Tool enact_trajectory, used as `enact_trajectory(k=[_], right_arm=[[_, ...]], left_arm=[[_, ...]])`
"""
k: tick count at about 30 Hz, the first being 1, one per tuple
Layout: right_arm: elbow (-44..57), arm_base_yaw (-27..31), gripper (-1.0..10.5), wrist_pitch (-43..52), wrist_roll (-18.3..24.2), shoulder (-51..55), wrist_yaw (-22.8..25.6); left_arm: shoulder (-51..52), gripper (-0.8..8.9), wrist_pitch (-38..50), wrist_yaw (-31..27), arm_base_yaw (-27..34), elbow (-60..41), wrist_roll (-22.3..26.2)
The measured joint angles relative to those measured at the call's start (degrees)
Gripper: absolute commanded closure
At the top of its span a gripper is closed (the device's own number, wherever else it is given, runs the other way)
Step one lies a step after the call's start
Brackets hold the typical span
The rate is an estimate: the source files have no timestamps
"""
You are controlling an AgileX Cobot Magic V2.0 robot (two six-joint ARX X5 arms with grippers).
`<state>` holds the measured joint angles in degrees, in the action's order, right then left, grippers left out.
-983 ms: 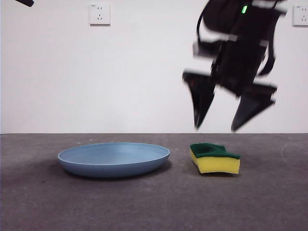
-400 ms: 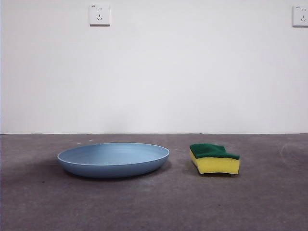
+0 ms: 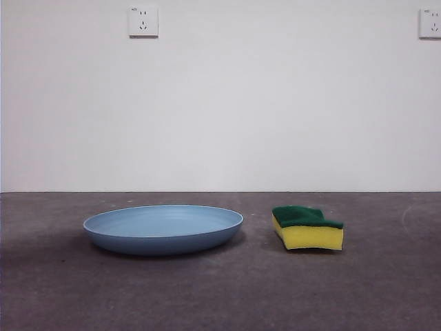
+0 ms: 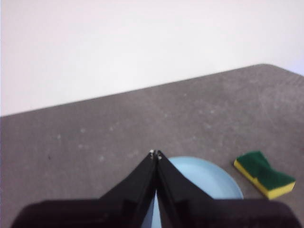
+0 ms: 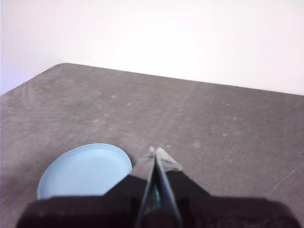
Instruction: Pick up the plate,pick up the cloth,clean the plate with the cloth
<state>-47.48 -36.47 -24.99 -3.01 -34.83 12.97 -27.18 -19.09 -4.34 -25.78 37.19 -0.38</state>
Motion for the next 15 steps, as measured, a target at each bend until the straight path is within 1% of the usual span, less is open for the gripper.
enact_trajectory(k=[3, 5, 9, 15], right_arm=[[7.87, -0.96, 9.6, 4.42, 0.04, 4.13, 2.08], [11.19, -1.01, 9.6, 4.33, 0.04, 5.2, 2.23], [12.04, -1.01, 9.5, 1.79, -0.83, 3.87, 2.23], [12.04, -1.03, 9.5, -1.07, -1.33, 4.07, 2.1]], left_arm=[[3.04, 8.22, 2.62, 0.04, -0.02, -5.66, -0.26], [3.67, 8.18, 3.1, 0.31, 0.0, -6.34, -0.7], [4.0, 8.17, 3.72, 0.37, -0.02, -6.01, -0.74], [4.0, 8.17, -0.11, 0.0, -0.02, -6.01, -0.74]])
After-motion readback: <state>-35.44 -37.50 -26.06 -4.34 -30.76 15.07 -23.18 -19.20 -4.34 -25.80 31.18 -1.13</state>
